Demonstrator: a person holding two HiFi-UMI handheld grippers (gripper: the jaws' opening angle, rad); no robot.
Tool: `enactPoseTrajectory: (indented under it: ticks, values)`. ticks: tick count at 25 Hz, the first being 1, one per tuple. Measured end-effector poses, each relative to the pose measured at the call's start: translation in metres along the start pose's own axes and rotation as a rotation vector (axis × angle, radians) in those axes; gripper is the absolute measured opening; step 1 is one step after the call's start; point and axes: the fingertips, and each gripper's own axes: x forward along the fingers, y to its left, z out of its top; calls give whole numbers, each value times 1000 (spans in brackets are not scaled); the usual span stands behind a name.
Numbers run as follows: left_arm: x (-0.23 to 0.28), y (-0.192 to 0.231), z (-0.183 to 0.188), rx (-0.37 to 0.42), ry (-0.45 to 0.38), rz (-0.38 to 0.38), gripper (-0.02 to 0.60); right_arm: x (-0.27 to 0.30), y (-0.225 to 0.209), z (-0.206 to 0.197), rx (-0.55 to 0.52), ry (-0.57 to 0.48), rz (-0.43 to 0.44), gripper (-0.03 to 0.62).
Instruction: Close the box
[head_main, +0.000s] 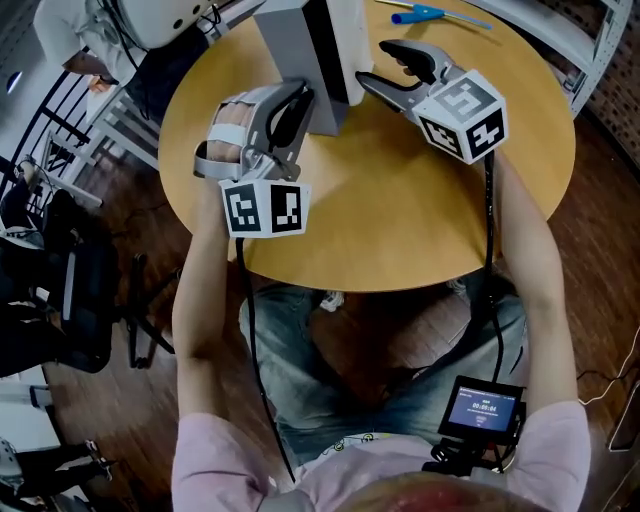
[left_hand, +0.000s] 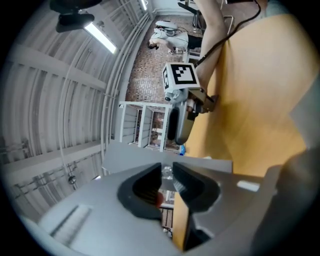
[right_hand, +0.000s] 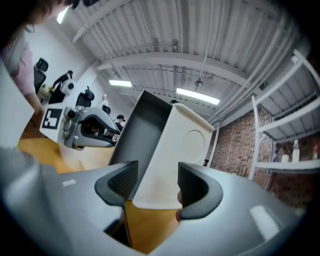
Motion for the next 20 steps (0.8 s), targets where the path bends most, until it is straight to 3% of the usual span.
enactPoseTrajectory:
  ticks: [4,8,12,20]
  values:
    - [-9,-1,8,-4,-14,11,78,5,5,-4,-200,85,-102,253]
    - [-17,3,18,-8,-28,14,78,14,1,-17,-238,178,-126,253]
    - [-17,-5,53,-2,-97,16,78,19,4,-28,-279,251,-113,253]
    - [-2,-22,106,28,-210,-39,78,-5,-15,-26,-400,195,-85,252]
